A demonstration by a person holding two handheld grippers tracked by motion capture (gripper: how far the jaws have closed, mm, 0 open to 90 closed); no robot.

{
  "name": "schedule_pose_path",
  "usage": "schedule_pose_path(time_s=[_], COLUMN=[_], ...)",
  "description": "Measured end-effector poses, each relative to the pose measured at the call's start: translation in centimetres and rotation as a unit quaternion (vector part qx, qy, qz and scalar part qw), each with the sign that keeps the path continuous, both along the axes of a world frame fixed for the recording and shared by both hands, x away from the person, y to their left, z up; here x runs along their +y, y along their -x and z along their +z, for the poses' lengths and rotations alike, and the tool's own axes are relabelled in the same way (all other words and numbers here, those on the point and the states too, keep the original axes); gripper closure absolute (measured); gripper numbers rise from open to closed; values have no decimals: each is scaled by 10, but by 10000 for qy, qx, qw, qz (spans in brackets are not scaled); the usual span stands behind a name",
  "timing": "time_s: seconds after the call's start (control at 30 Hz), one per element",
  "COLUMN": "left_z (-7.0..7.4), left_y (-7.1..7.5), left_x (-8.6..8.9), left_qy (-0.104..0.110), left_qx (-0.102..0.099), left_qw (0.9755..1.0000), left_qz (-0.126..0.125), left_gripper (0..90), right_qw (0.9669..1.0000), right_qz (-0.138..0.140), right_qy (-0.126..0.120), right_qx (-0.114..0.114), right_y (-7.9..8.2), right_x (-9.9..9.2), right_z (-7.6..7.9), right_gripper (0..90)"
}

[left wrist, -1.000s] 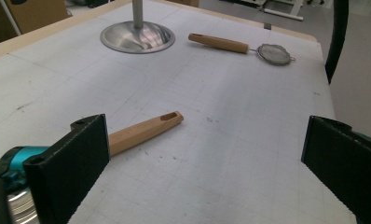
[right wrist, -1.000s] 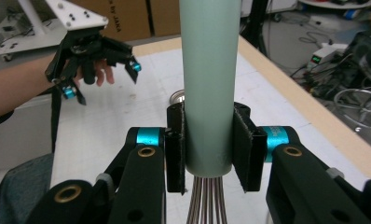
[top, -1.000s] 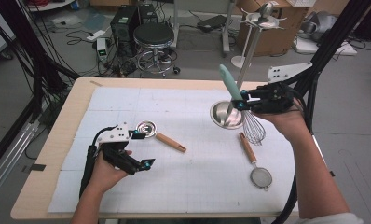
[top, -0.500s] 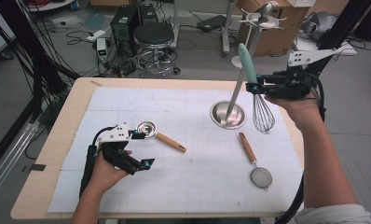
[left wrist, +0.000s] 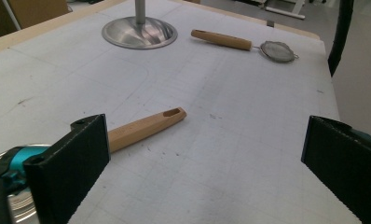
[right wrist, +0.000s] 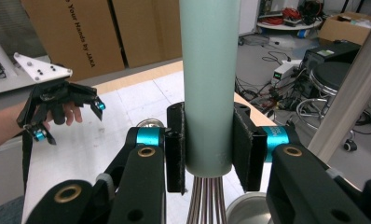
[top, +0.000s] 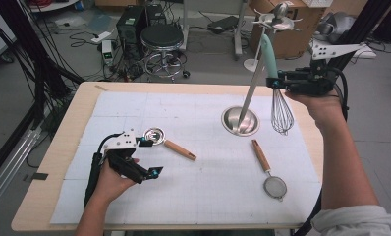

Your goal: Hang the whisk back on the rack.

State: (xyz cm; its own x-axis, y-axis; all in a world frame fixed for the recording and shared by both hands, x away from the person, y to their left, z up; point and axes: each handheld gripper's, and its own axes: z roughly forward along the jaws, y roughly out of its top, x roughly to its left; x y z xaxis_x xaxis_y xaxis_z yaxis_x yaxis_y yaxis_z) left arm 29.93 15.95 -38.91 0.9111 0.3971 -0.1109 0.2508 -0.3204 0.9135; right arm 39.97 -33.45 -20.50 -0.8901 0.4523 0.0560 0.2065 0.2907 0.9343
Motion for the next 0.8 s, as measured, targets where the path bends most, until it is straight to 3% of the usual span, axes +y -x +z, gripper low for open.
schedule_pose_path(time_s=[0.17,0.33,0.8], left_z=[0,-1,0], left_y=[-1,-1,-1], left_x=[0,0,2], left_qy=[-3,-6,54], left_qx=[-5,8,-14], left_qw=[10000,10000,10000], left_qz=[9,-1,-20], left_gripper=[16,16,16], right_qw=[10000,9999,9981], right_qz=[-5,-96,-556], right_qy=[59,-54,-231], right_qx=[11,47,111], right_y=[-8,-20,-39], right_x=[12,21,36], right_z=[0,3,5], right_gripper=[694,694,694])
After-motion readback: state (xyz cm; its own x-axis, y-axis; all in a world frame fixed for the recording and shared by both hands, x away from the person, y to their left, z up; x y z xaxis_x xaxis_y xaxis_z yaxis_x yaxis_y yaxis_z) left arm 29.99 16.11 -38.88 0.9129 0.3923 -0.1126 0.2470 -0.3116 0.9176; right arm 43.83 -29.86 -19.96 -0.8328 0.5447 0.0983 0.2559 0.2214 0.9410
